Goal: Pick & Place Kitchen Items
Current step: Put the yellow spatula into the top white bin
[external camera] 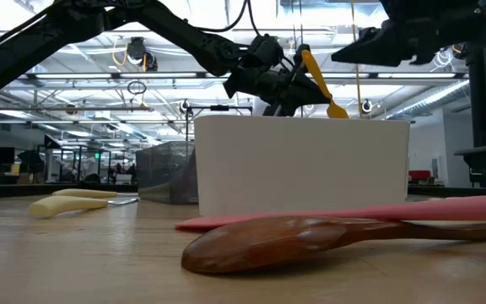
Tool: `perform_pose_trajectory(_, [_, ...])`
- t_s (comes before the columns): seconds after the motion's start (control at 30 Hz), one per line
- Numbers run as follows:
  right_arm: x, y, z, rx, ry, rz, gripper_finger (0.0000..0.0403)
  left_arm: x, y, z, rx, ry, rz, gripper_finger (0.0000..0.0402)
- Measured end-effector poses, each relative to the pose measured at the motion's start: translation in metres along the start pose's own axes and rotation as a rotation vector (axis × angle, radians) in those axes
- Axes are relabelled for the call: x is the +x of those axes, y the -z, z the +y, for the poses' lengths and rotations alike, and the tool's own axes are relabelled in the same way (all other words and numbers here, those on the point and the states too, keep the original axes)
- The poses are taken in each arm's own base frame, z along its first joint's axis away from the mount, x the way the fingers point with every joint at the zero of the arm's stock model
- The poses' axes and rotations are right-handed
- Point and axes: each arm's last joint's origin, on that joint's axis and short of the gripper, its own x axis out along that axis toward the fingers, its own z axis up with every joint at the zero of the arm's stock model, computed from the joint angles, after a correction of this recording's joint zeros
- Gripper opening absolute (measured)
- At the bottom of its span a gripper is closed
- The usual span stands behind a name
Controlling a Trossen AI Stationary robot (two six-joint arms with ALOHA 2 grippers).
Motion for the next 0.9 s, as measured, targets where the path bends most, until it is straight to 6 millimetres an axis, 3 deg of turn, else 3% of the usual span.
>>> perform_pose_trajectory(0.2, [0.009, -0.001, 0.01, -0.141, 0.072, 0.078, 0.0208, 0.0, 0.0, 0.0, -0.013, 0.0, 0.0, 0.0])
perform_pose_trajectory(0.4, [0.018, 0.001, 0.018, -0.206, 0.087, 0.133, 0.0221, 0.002, 0.001, 0.0, -0.023, -0.005, -0.02, 0.0])
perform_pose_trajectory(0.6, [0.031, -0.004, 0.018, -0.229, 0.166, 0.079, 0.0214, 0.008, 0.006, -0.001, -0.021, -0.011, -0.023, 0.0])
perform_pose_trajectory(0.9, [0.041, 0.001, 0.024, -0.253, 0.139, 0.104, 0.0174, 0.008, 0.006, -0.001, -0.022, -0.013, -0.04, 0.0001])
